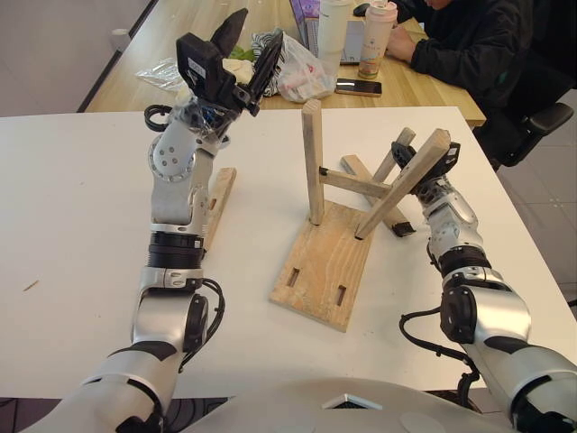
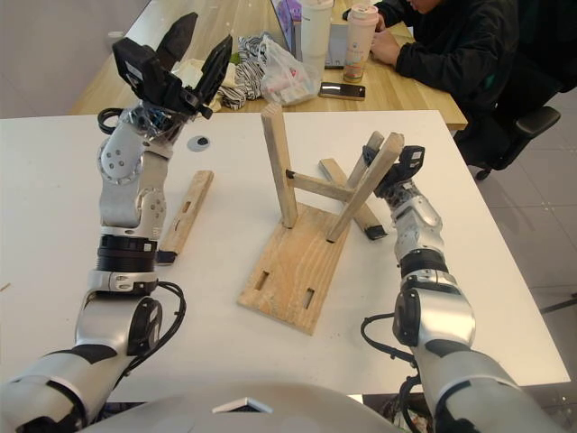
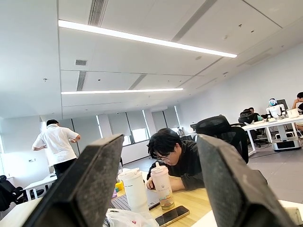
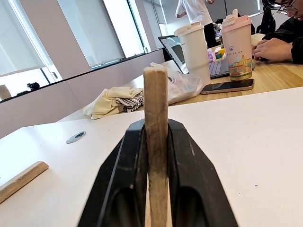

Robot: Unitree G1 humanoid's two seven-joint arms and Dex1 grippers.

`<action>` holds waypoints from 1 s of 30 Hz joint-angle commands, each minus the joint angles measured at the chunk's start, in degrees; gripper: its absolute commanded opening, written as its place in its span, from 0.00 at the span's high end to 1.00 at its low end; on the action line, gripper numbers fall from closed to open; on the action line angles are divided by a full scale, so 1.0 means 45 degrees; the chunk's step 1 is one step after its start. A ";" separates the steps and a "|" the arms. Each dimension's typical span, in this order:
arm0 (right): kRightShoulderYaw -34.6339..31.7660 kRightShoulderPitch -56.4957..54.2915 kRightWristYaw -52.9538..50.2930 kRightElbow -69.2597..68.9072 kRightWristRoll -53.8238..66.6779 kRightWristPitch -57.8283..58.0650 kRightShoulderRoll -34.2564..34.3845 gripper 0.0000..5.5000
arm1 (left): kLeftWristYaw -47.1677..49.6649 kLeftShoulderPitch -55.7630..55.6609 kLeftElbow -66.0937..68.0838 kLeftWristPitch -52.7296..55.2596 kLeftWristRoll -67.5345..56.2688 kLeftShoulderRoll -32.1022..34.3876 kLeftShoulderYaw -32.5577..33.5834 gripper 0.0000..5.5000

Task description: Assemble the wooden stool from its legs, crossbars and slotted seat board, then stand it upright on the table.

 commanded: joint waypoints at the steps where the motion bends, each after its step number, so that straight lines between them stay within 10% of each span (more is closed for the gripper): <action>1: 0.0266 0.0056 -0.0179 0.0598 -0.0766 -0.0445 0.0289 0.93 | 0.0054 0.0084 0.0151 0.0124 0.0021 -0.0003 0.0027 0.50; 30: 0.0813 0.1835 -0.0974 0.1788 -0.2600 -0.2979 -0.0547 0.86 | 0.0307 0.0091 0.0336 0.0393 0.0030 -0.0015 0.0269 0.50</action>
